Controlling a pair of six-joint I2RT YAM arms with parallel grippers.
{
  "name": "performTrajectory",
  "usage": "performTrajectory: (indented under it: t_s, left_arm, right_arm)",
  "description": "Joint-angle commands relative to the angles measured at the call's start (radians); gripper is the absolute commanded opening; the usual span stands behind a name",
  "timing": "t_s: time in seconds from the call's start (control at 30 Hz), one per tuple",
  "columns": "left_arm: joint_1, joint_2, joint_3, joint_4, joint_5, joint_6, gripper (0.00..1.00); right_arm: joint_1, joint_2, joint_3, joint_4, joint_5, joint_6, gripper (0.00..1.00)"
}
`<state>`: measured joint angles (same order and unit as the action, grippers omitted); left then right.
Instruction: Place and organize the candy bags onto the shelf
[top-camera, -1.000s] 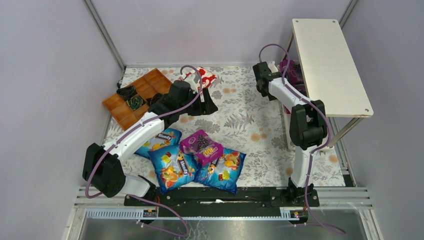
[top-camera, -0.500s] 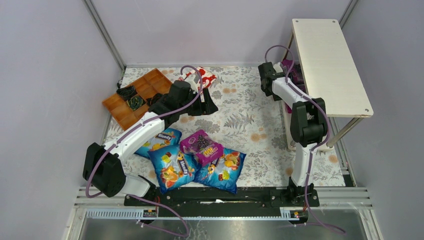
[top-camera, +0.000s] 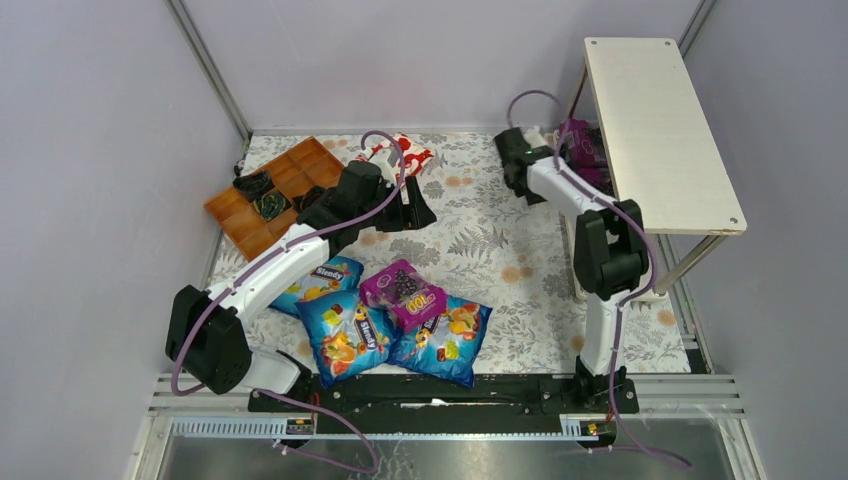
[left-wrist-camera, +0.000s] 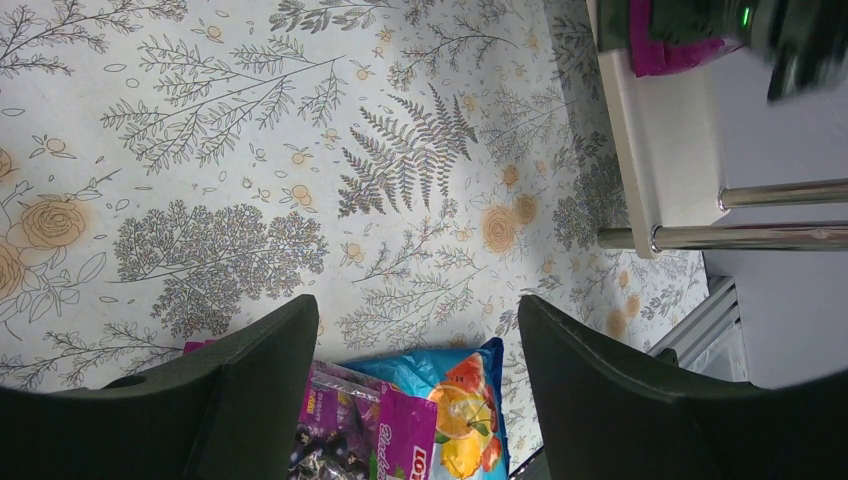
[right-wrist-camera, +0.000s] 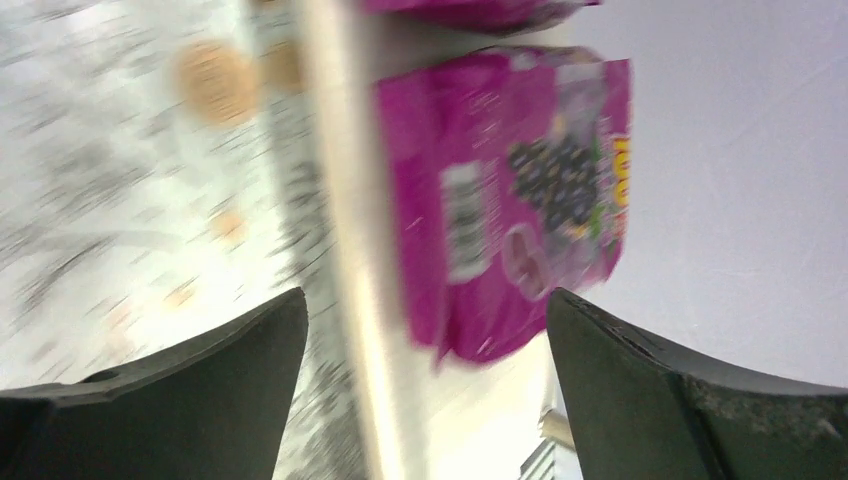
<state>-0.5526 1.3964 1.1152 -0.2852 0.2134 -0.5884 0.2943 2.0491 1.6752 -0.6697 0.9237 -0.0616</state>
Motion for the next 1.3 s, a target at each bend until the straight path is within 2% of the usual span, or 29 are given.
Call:
performTrajectory:
  t_s: [0.0,0.23,0.33,0.53,0.63,0.77,0.9,0.97,1.03,1.1,1.17,1.23,1.27]
  left_arm:
    - [0.009,-0.002,0.017,0.042,0.008,-0.002,0.78]
    - [0.019,-0.020,0.001,0.058,-0.019,0.006,0.80]
    - [0.019,-0.014,-0.012,0.070,-0.058,0.021,0.81]
    - [-0.012,0.005,-0.006,-0.001,-0.157,0.047,0.81]
    - [-0.019,-0.048,-0.068,-0.048,-0.134,0.033,0.82]
    - [-0.020,-0.170,-0.124,-0.216,-0.155,0.072,0.82]
    - [-0.025,-0.263,-0.145,-0.403,0.015,0.099,0.75]
    - [-0.051,-0.323,-0.161,-0.450,0.078,0.113,0.73]
    - [-0.137,-0.356,-0.149,-0.489,0.029,0.102,0.70]
    - [-0.299,-0.332,-0.110,-0.538,-0.137,0.072,0.67]
    - [-0.474,-0.238,-0.054,-0.591,-0.343,0.051,0.63]
    - [-0.598,-0.150,-0.013,-0.634,-0.509,0.040,0.54]
    - [-0.647,-0.121,-0.002,-0.640,-0.546,0.037,0.51]
  right_arm:
    - [0.198,-0.171,-0.064,-0.094,-0.044,0.146,0.95]
    - [0.504,-0.371,-0.304,-0.045,-0.346,0.365,0.98]
    - [0.608,-0.442,-0.423,0.030,-0.428,0.445,1.00]
    - [0.629,-0.582,-0.574,0.100,-0.476,0.487,1.00]
    - [0.629,-0.640,-0.640,0.174,-0.567,0.495,1.00]
    - [0.628,-0.744,-0.780,0.361,-0.697,0.557,1.00]
    - [0.628,-0.795,-0.860,0.518,-0.777,0.602,1.00]
    - [0.626,-0.792,-0.859,0.534,-0.785,0.595,1.00]
    - [0.625,-0.786,-0.839,0.514,-0.764,0.579,1.00]
    - [0.618,-0.792,-0.832,0.508,-0.737,0.571,1.00]
    - [0.589,-0.818,-0.840,0.498,-0.719,0.587,1.00]
    - [0.548,-0.858,-0.862,0.485,-0.713,0.611,1.00]
    - [0.530,-0.882,-0.876,0.475,-0.701,0.623,1.00]
